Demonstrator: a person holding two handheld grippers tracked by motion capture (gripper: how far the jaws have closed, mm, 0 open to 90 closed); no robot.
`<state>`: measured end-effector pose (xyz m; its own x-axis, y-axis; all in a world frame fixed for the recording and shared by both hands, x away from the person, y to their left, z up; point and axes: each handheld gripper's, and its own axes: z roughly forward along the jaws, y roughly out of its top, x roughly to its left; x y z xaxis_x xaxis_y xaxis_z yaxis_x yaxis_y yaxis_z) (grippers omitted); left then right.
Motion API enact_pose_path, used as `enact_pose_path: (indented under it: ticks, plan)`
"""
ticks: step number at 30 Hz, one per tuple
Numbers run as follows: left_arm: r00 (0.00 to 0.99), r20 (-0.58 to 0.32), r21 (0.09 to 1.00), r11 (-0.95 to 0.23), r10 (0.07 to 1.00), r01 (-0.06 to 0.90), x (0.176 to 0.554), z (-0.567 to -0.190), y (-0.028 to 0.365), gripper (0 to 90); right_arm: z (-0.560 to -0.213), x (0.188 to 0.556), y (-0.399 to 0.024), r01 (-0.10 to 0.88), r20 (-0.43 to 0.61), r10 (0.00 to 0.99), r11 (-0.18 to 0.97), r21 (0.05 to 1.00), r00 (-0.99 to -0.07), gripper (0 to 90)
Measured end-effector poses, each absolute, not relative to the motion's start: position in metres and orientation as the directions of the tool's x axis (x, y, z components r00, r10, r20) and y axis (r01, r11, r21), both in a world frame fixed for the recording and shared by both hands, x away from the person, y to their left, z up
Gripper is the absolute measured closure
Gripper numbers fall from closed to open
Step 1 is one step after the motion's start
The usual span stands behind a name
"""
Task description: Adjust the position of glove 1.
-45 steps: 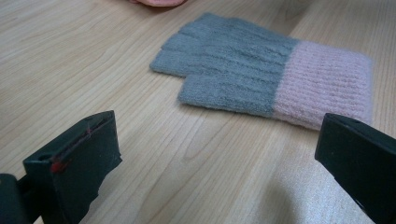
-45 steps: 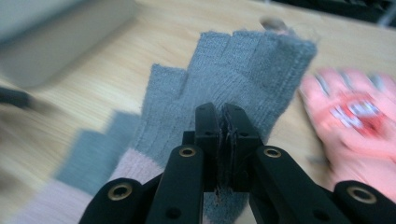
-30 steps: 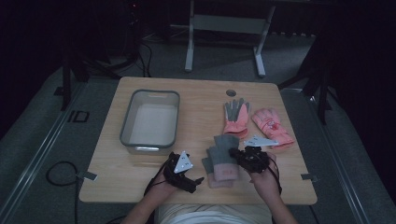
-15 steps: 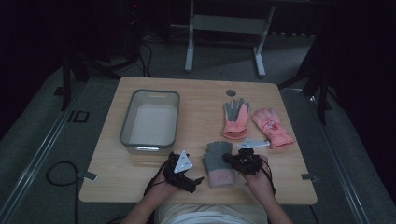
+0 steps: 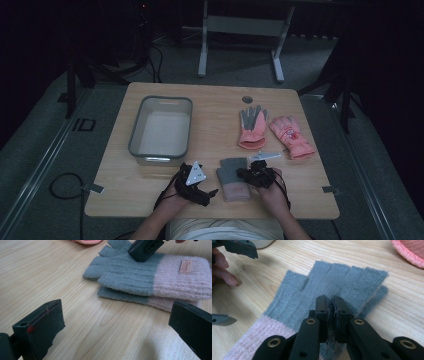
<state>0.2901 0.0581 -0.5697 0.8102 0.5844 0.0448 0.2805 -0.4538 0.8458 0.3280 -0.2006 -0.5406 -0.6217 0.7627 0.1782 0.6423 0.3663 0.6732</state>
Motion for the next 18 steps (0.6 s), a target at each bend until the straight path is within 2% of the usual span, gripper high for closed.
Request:
enact_pose_path:
  ticks: [9, 13, 16, 18]
  plan:
    - [0.796, 0.058, 0.850, -0.448, 0.603, 0.278, 0.289, -0.569, 0.058, 0.0, -0.543, 0.328, -0.204, 0.642, 0.182, 0.759, 0.367, 0.673, -0.625, 71.4]
    - [0.809, 0.001, 0.863, -0.410, 0.588, 0.296, 0.290, -0.569, 0.063, 0.0, -0.531, 0.327, -0.212, 0.620, 0.164, 0.757, 0.368, 0.693, -0.633, 70.7]
    - [0.804, 0.037, 0.852, -0.440, 0.593, 0.285, 0.287, -0.566, 0.060, 0.0, -0.521, 0.328, -0.221, 0.598, 0.129, 0.766, 0.372, 0.710, -0.630, 70.7]
    - [0.816, 0.016, 0.870, -0.411, 0.577, 0.274, 0.285, -0.561, 0.057, 0.0, -0.515, 0.329, -0.227, 0.589, 0.110, 0.772, 0.375, 0.716, -0.626, 70.4]
